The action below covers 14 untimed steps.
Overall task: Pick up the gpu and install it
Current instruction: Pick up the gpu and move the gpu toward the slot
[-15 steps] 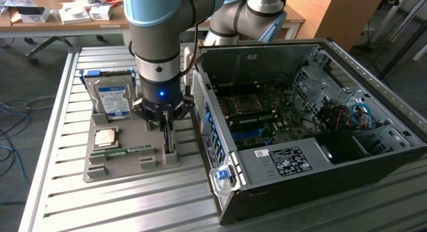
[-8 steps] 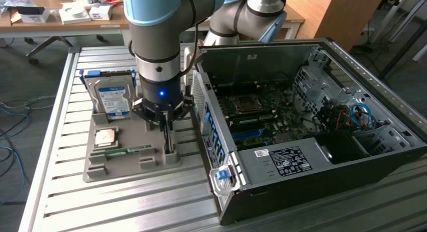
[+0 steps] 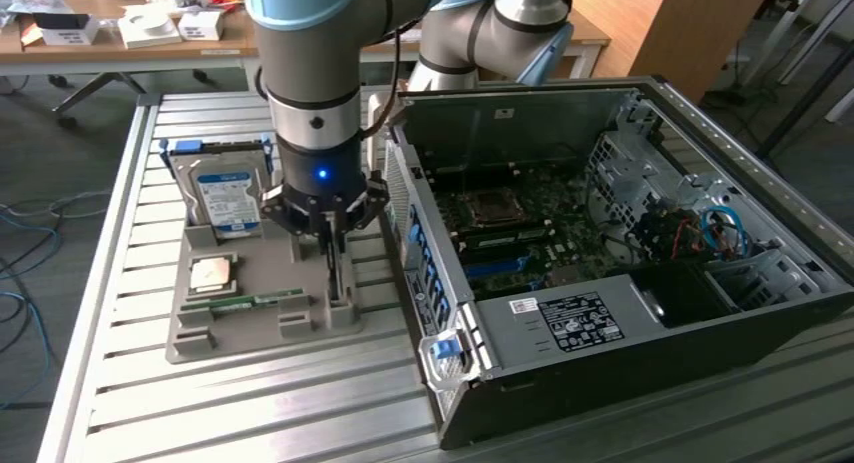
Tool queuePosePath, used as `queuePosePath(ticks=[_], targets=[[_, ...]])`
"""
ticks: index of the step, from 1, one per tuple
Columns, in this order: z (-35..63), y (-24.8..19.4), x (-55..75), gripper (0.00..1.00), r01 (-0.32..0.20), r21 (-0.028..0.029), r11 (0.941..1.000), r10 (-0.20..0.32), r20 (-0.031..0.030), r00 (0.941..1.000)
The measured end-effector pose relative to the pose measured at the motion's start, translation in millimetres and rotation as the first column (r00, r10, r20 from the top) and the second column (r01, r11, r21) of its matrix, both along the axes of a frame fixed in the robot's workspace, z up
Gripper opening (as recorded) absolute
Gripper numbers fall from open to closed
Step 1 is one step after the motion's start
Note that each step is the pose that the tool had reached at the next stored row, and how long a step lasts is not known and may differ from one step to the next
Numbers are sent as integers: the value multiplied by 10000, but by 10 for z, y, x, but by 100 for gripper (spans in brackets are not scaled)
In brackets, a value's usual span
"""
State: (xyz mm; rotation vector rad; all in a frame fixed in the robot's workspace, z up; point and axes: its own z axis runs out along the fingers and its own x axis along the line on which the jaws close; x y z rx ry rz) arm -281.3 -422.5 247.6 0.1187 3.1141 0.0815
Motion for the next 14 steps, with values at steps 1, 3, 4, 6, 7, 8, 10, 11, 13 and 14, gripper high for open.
queuePosePath(ticks=[1,3,4,6,7,8,10,11,13,14], targets=[[25,0,0,26,0,0,10000,0,0,10000],[73,0,0,26,0,-1,10000,0,0,10000],[96,0,0,26,0,-1,10000,0,0,10000],[139,0,0,26,0,0,10000,0,1,10000],[162,0,0,26,0,0,10000,0,0,10000],[185,0,0,26,0,0,10000,0,0,10000],[236,0,0,26,0,0,10000,0,0,10000],[265,0,0,26,0,0,10000,0,0,10000],[320,0,0,26,0,0,10000,0,0,10000],[349,0,0,26,0,-1,10000,0,0,10000]])
